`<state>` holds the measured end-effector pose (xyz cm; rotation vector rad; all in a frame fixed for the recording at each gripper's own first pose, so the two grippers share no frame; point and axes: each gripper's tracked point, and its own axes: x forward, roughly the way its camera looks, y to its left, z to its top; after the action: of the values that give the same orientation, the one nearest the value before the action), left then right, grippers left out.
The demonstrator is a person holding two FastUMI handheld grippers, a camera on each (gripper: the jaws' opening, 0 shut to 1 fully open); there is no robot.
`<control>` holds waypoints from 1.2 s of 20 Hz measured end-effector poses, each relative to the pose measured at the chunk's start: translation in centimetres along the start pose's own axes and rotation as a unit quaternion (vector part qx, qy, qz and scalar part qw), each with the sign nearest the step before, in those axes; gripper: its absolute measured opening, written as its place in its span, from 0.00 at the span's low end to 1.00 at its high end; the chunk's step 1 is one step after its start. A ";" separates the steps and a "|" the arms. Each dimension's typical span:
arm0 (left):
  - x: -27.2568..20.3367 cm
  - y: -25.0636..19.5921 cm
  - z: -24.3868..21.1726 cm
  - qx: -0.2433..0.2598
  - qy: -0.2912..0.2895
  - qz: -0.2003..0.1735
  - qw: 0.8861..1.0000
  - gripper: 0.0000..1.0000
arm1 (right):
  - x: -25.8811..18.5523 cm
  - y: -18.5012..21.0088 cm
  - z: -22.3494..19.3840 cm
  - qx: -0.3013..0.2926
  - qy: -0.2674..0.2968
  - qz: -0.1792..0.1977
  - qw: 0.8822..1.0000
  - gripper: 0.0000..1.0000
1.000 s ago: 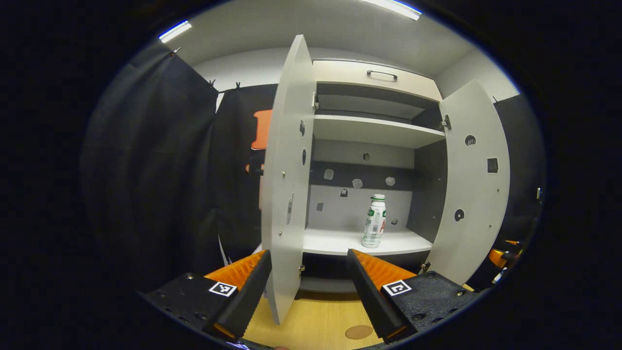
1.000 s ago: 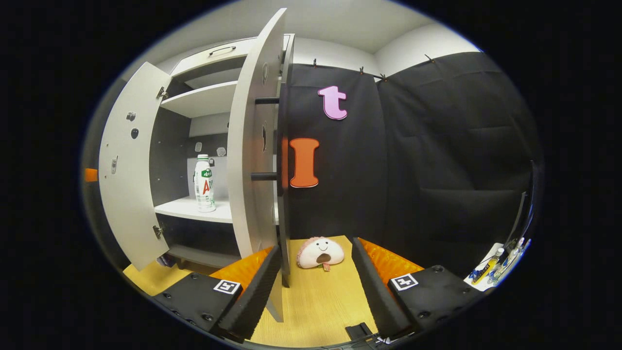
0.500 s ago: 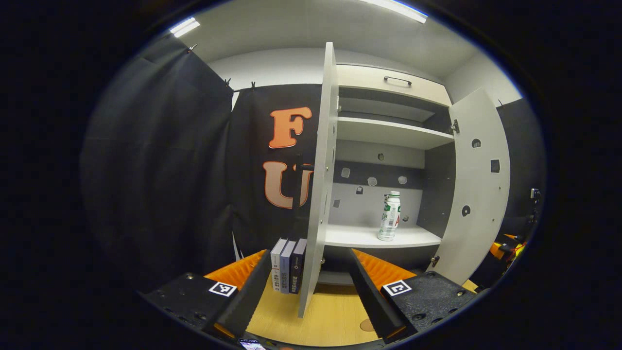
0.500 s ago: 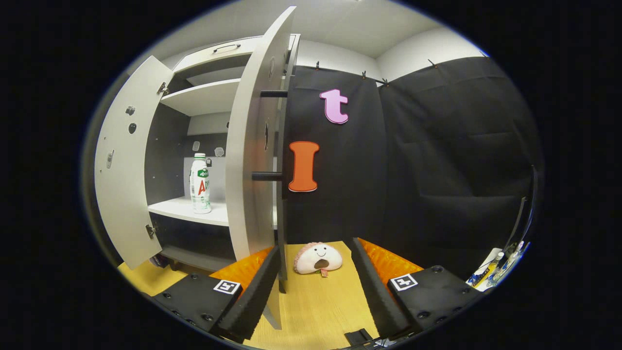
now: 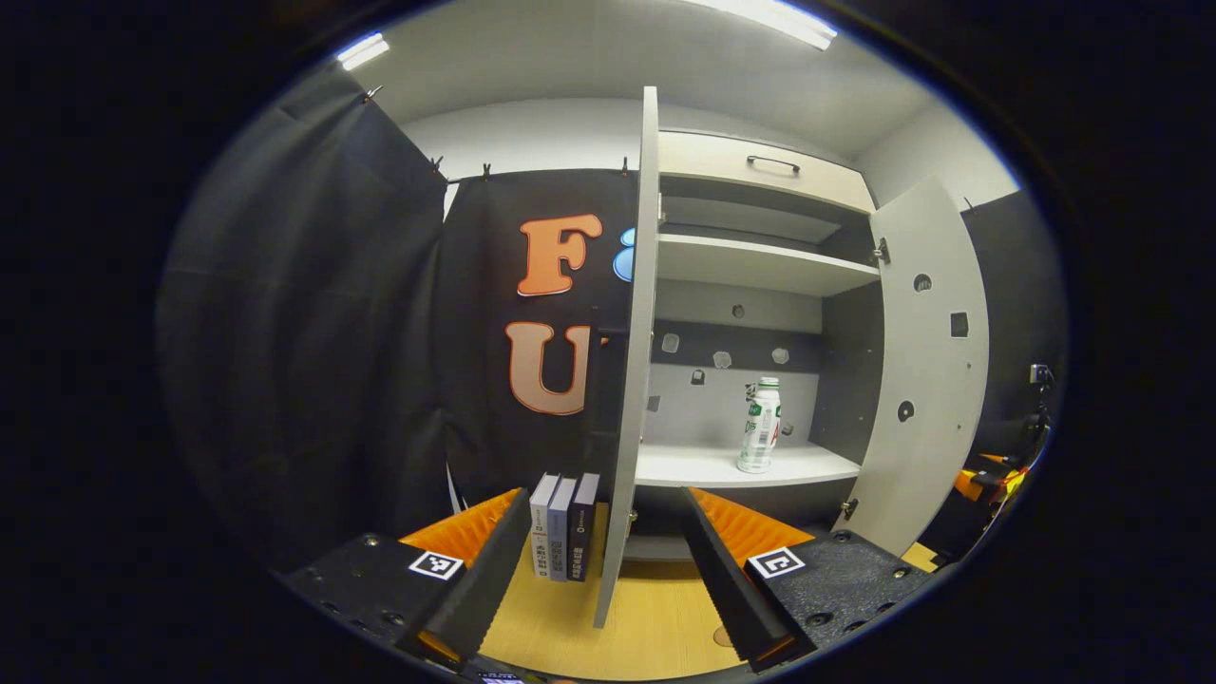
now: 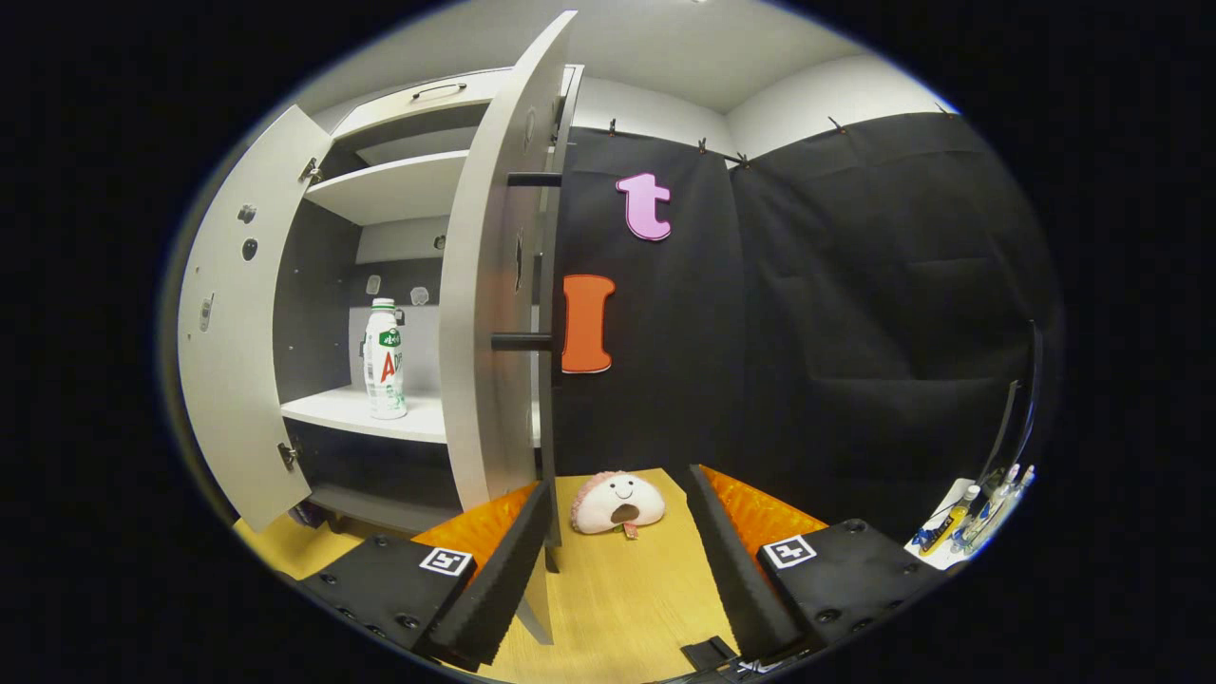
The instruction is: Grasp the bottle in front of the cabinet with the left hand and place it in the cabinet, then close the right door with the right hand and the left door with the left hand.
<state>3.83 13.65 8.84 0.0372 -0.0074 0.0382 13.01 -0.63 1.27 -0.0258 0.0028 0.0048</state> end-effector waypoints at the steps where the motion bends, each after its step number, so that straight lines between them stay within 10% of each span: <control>1: 0.0 0.1 0.2 -0.003 -0.002 -0.001 1.000 0.94 | -0.2 0.3 -0.2 0.002 0.002 0.003 1.000 0.95; 24: -0.6 1.2 0.7 -0.017 -0.006 -0.010 1.000 0.94 | -1.4 9.2 -0.7 -0.001 0.005 0.047 0.999 0.95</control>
<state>3.21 14.79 9.55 0.0028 -0.0205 0.0185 11.56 8.50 0.29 -0.0281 0.0147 0.0991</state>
